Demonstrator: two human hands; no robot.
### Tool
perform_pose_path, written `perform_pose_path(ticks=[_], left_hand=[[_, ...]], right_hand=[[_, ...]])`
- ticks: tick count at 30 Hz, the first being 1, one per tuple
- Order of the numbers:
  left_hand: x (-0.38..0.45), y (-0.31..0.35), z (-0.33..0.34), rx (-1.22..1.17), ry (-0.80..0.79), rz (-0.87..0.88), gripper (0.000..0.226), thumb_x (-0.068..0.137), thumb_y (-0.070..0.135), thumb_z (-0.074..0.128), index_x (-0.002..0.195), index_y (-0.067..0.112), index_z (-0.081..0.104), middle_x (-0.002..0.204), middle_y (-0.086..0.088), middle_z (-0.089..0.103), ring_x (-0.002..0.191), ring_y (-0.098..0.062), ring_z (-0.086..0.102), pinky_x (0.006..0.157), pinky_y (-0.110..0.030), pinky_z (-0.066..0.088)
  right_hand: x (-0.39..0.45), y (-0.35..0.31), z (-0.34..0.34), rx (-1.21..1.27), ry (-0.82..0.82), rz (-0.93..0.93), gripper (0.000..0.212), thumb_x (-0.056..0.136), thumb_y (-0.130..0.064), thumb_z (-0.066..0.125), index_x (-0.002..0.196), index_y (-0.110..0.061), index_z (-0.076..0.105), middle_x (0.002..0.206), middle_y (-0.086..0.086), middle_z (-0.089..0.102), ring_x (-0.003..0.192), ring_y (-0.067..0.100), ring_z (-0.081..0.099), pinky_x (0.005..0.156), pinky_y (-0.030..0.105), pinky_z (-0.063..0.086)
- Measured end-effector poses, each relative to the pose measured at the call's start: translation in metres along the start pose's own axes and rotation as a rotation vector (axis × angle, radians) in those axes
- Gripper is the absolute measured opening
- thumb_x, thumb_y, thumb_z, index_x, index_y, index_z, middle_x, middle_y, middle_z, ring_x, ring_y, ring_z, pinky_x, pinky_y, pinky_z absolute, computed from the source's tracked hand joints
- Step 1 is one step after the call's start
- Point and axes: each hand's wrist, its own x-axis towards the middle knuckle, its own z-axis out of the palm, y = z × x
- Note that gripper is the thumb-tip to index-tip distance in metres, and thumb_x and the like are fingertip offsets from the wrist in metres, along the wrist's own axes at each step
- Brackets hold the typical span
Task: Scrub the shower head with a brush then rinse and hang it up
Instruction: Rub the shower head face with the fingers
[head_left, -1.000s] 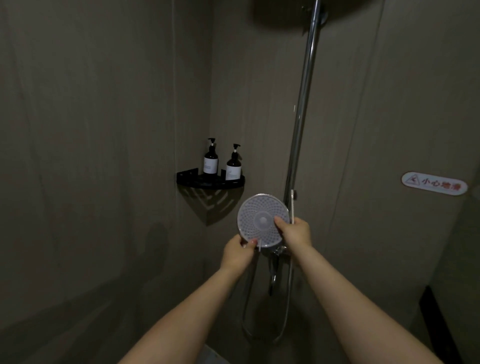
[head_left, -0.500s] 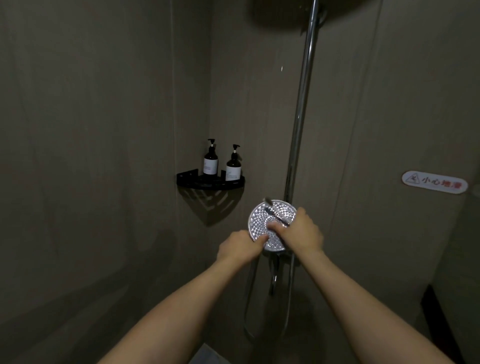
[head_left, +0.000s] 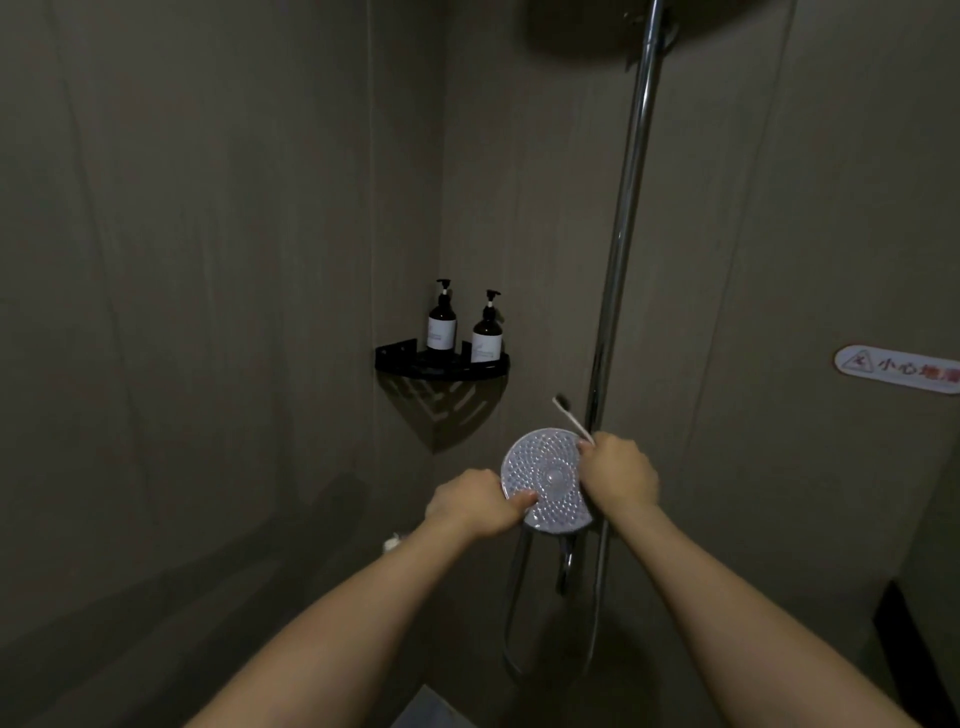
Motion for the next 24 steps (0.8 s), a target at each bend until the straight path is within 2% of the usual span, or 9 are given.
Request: perform_pose_path(ticks=[5, 9, 12, 15, 16, 18, 20, 22, 24], left_hand=[[-0.001, -0.006, -0.002, -0.073, -0.040, -0.043, 0.061, 0.075, 0.072, 0.042, 0.094, 0.018, 0.063, 0.100, -0.008, 0.067, 0.088, -0.026, 0.063, 0.073, -0.032, 0.047], [-0.005, -0.009, -0.003, -0.049, -0.039, -0.037, 0.064, 0.073, 0.074, 0.043, 0.093, 0.017, 0.063, 0.098, -0.007, 0.067, 0.088, -0.027, 0.064, 0.071, -0.032, 0.046], [-0.005, -0.009, -0.002, -0.106, -0.026, -0.074, 0.058, 0.072, 0.074, 0.044, 0.085, 0.020, 0.061, 0.088, -0.004, 0.064, 0.079, -0.024, 0.062, 0.066, -0.030, 0.044], [-0.006, -0.005, 0.004, -0.346, -0.023, -0.158, 0.060, 0.074, 0.071, 0.046, 0.081, 0.015, 0.063, 0.079, -0.004, 0.067, 0.068, -0.022, 0.066, 0.063, -0.030, 0.051], [-0.006, -0.003, 0.006, -0.454, -0.014, -0.187, 0.060, 0.075, 0.069, 0.047, 0.082, 0.013, 0.065, 0.079, -0.006, 0.069, 0.068, -0.023, 0.068, 0.067, -0.032, 0.055], [-0.004, 0.004, 0.010, -0.614, 0.007, -0.215, 0.052, 0.078, 0.063, 0.049, 0.078, 0.014, 0.066, 0.075, -0.007, 0.070, 0.065, -0.025, 0.069, 0.069, -0.035, 0.058], [-0.001, 0.009, 0.013, -0.718, 0.025, -0.220, 0.044, 0.085, 0.054, 0.047, 0.070, 0.015, 0.063, 0.066, -0.004, 0.067, 0.054, -0.022, 0.065, 0.059, -0.032, 0.057], [0.000, 0.011, 0.014, -0.825, 0.033, -0.223, 0.042, 0.091, 0.045, 0.045, 0.071, 0.014, 0.063, 0.064, -0.006, 0.064, 0.052, -0.021, 0.062, 0.052, -0.028, 0.054], [0.003, 0.015, 0.014, -0.919, 0.020, -0.226, 0.043, 0.095, 0.037, 0.042, 0.083, 0.004, 0.067, 0.072, -0.012, 0.066, 0.057, -0.025, 0.061, 0.060, -0.033, 0.054]], right_hand=[[-0.007, -0.009, 0.010, -0.064, -0.008, -0.044, 0.057, 0.082, -0.063, 0.048, 0.105, -0.012, 0.057, 0.100, 0.011, 0.067, 0.094, 0.031, 0.064, 0.067, 0.030, 0.041], [-0.003, -0.006, 0.008, 0.075, -0.005, 0.034, 0.040, 0.095, -0.037, 0.042, 0.103, -0.005, 0.064, 0.102, 0.019, 0.068, 0.093, 0.034, 0.064, 0.069, 0.032, 0.045], [-0.001, -0.004, 0.010, 0.349, -0.027, 0.166, 0.045, 0.096, -0.038, 0.041, 0.101, 0.000, 0.064, 0.103, 0.022, 0.067, 0.093, 0.036, 0.063, 0.068, 0.031, 0.040], [-0.006, -0.007, 0.012, 0.676, -0.148, 0.221, 0.033, 0.085, -0.042, 0.061, 0.087, -0.009, 0.062, 0.100, 0.014, 0.067, 0.081, 0.026, 0.063, 0.061, 0.024, 0.042], [-0.009, -0.009, 0.014, 0.705, -0.174, 0.182, 0.026, 0.082, -0.037, 0.067, 0.089, -0.011, 0.064, 0.099, 0.011, 0.068, 0.079, 0.022, 0.064, 0.059, 0.021, 0.043], [-0.015, -0.012, 0.021, 0.742, -0.164, 0.124, 0.029, 0.084, -0.027, 0.066, 0.106, -0.008, 0.064, 0.104, 0.009, 0.069, 0.084, 0.017, 0.064, 0.055, 0.015, 0.043], [-0.020, -0.013, 0.023, 0.804, -0.110, 0.145, 0.031, 0.091, -0.026, 0.056, 0.114, -0.005, 0.057, 0.109, 0.011, 0.067, 0.083, 0.014, 0.061, 0.052, 0.011, 0.041], [-0.021, -0.010, 0.024, 0.897, -0.068, 0.192, 0.026, 0.095, -0.026, 0.047, 0.111, -0.006, 0.053, 0.112, 0.012, 0.064, 0.086, 0.015, 0.059, 0.057, 0.015, 0.047], [-0.023, -0.006, 0.025, 1.009, -0.093, 0.249, 0.024, 0.098, -0.027, 0.041, 0.112, -0.010, 0.050, 0.116, 0.014, 0.061, 0.098, 0.023, 0.061, 0.075, 0.034, 0.056]])
